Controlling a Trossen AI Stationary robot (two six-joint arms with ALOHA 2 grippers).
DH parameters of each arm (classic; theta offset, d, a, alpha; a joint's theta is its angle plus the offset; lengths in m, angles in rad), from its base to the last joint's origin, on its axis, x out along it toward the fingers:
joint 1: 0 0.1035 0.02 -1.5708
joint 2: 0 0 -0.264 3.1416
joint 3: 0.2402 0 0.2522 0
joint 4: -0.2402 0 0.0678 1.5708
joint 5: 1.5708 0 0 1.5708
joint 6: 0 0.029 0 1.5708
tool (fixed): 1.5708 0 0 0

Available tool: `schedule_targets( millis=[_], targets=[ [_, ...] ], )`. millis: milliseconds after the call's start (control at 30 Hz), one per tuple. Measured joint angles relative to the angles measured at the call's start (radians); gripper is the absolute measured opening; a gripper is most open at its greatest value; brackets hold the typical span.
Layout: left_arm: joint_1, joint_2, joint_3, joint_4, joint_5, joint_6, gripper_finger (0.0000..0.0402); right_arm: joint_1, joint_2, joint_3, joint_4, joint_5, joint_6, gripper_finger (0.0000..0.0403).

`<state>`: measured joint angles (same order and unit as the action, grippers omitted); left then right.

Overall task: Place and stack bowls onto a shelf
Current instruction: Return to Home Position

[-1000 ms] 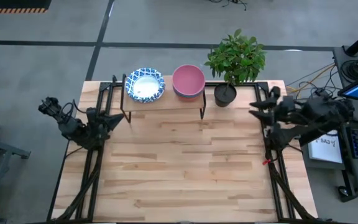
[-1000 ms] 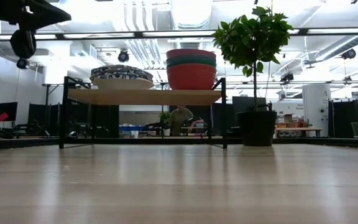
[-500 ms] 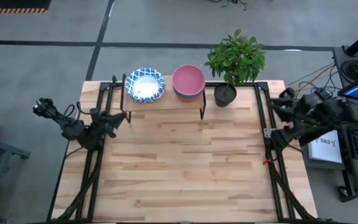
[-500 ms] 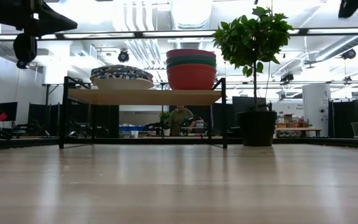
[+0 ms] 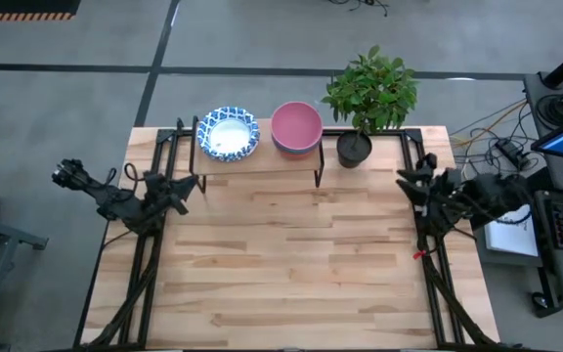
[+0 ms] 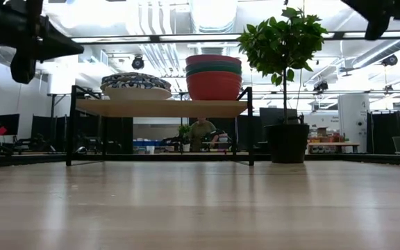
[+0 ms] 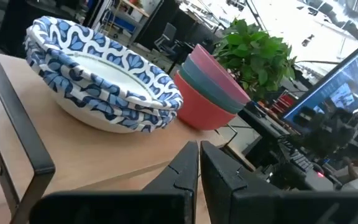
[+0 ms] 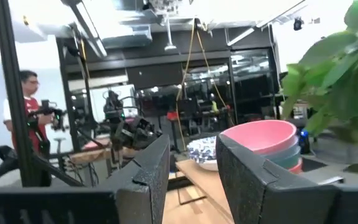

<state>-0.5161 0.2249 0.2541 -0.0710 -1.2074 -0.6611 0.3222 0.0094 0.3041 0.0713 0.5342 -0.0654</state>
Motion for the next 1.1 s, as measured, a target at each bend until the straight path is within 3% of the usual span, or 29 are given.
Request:
schedule_targets(
  millis=[367,533,700,800,867,1100],
  targets=[
    [0.004,0.017,-0.017,-0.001,-0.001,0.001,0.0,0.0,-0.009,-0.292,0.284,0.021,0.099,0.0063],
    [0.006,0.013,-0.017,-0.004,0.143,0.097,0.0,-0.002,0.003,-0.292,0.199,0.054,0.234,0.0039],
    [0.006,0.001,-0.017,-0.074,0.3,0.207,0.0,-0.002,0.005,-0.292,0.147,0.054,0.243,0.0032],
    [0.006,0.001,-0.017,-0.171,0.371,0.232,0.0,-0.002,0.006,-0.292,0.067,0.055,0.157,0.0031],
    [0.006,0.003,-0.017,-0.235,0.399,0.233,0.0,-0.002,0.009,-0.292,-0.004,0.083,0.017,0.0031],
    [0.006,0.005,-0.017,-0.327,0.406,0.231,0.0,-0.002,0.071,-0.282,0.014,0.095,-0.509,0.0031]
  ],
)
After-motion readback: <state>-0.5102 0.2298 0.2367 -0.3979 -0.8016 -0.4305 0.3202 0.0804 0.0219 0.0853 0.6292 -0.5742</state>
